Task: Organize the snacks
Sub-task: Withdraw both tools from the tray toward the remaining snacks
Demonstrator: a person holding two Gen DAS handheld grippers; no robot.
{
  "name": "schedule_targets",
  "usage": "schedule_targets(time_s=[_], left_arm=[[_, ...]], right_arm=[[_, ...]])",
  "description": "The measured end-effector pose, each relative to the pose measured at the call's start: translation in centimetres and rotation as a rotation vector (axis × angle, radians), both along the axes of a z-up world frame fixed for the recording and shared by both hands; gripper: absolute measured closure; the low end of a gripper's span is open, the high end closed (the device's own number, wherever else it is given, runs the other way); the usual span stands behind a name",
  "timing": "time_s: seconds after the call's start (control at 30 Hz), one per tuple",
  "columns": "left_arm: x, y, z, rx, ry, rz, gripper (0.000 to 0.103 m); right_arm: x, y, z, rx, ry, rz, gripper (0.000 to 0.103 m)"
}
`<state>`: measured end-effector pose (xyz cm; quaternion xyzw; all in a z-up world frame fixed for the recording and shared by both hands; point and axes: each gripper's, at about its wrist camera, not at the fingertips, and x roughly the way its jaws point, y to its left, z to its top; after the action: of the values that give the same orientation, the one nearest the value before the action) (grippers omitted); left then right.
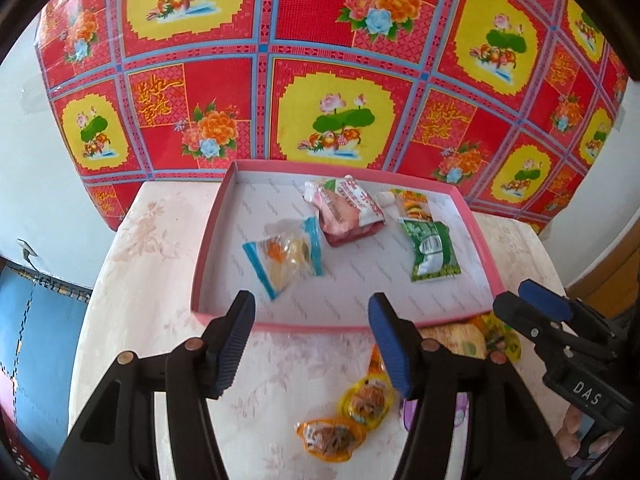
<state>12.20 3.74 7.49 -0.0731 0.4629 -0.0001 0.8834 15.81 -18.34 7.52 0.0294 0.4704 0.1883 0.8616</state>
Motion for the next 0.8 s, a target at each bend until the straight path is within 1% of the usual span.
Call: schedule_targets(time_s=[0.17,0.37,0.8], left_arm=[[-1.3,-0.1,-0.1,-0.003,0.009,0.000,0.041],[-2.8,-0.1,-0.9,-0.014,0.018,0.006,0.041],[-5.4,-0.7,-4.2,-0.020,0.070,-0.004,0.041]], right_arm=[[-1.3,-0.4,0.1,-0.005,0.004,-0.002,0.045],[-2.7,-1.4,-0.2,0.001,0.019,-0.024,0.045],[-4.5,-2.7,-1.7,0.002,0.061,-0.043,0.045]])
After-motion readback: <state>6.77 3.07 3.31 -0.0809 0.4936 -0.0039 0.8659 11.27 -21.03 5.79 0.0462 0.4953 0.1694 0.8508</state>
